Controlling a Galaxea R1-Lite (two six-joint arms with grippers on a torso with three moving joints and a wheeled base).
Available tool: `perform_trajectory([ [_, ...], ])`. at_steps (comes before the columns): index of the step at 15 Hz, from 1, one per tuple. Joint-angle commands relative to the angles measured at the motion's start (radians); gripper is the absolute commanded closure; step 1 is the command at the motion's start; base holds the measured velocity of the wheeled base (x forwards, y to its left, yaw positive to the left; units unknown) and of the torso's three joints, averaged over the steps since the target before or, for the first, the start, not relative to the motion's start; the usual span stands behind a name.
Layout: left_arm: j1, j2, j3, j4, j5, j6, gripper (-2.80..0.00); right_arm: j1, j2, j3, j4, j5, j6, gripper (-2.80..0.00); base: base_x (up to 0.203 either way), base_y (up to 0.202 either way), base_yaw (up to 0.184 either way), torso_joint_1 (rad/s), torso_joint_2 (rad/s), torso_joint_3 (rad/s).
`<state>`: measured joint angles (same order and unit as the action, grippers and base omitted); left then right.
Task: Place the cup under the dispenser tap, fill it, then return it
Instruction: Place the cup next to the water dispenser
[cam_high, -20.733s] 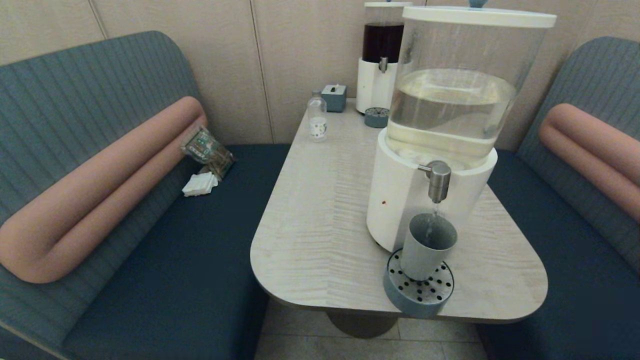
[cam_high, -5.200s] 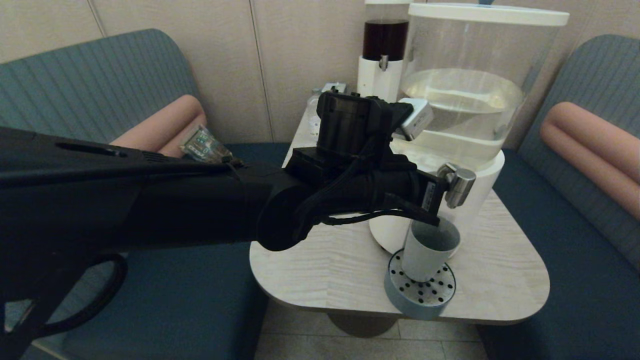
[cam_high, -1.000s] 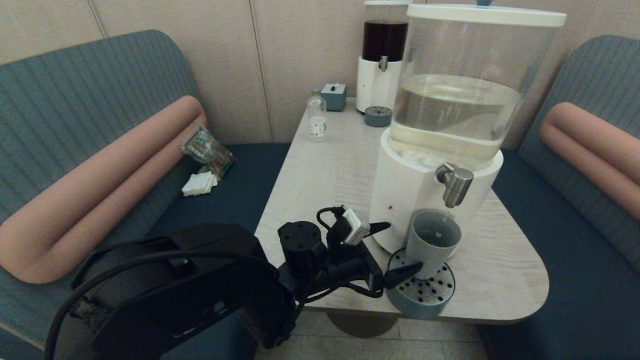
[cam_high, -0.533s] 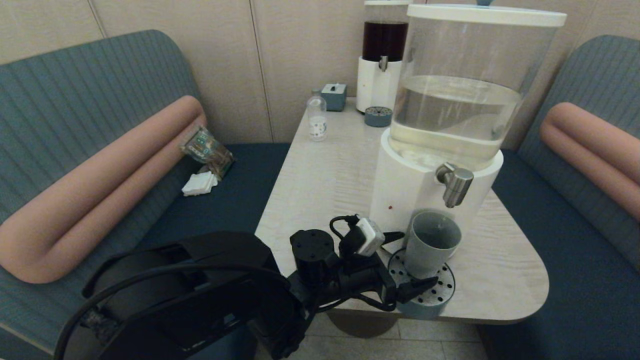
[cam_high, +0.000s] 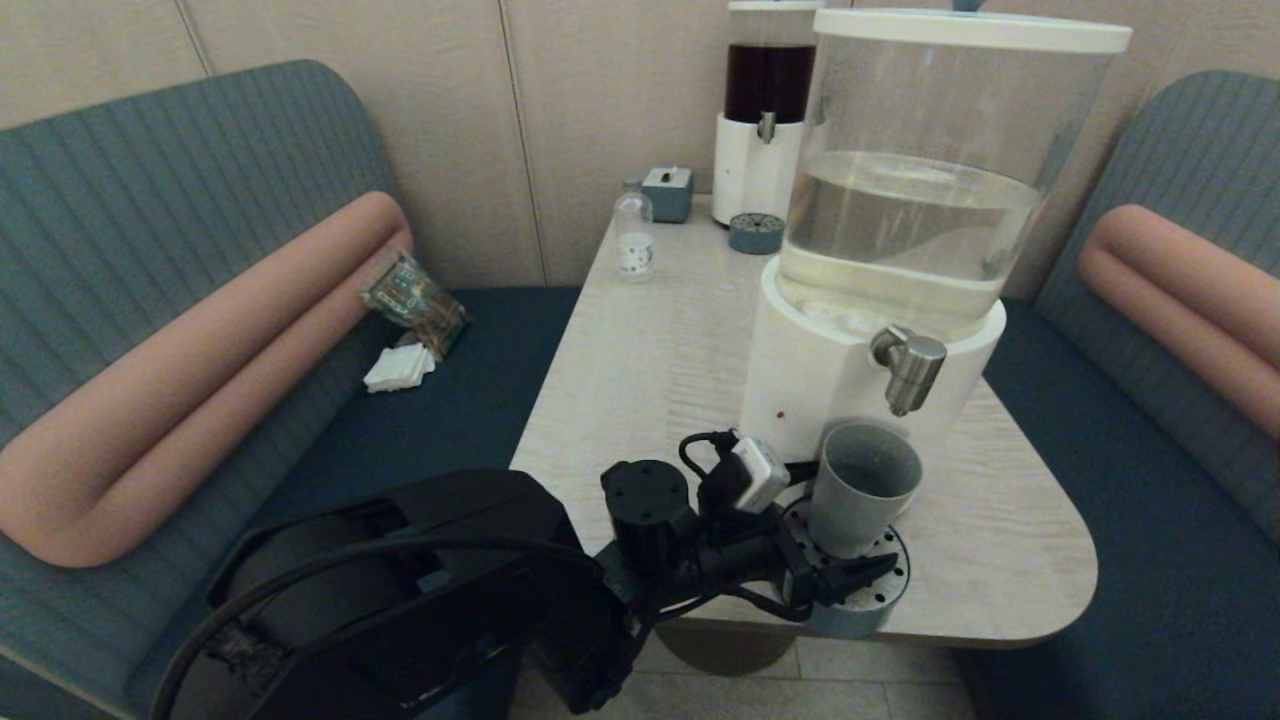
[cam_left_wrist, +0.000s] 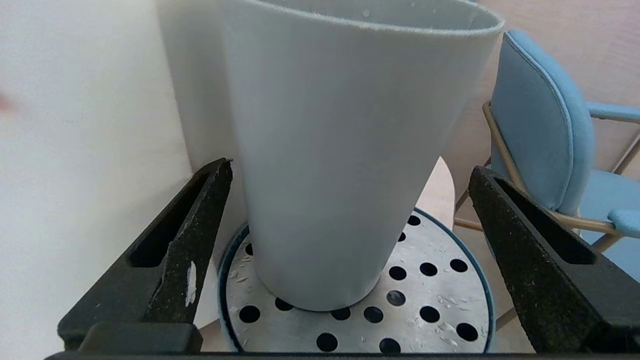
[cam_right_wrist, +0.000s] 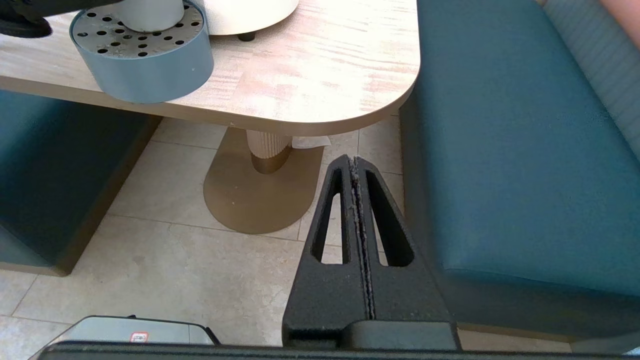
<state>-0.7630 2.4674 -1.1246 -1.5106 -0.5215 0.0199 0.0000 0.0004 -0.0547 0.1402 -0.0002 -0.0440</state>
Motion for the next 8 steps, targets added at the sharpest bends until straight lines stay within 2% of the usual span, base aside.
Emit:
perform_trajectory([
  [1, 0.0, 0.017, -0.013, -0.01, 0.0, 0.0, -2.8, 0.0, 0.0, -0.001, 0.001, 0.0, 0.0, 0.0, 0.0, 0.0, 0.0, 0.0, 0.0, 0.0],
  [8, -0.001, 0.037, -0.069, -0.006, 0.023, -0.001, -2.8, 0.0, 0.0, -0.001, 0.001, 0.0, 0.0, 0.0, 0.0, 0.0, 0.0, 0.0, 0.0, 0.0],
])
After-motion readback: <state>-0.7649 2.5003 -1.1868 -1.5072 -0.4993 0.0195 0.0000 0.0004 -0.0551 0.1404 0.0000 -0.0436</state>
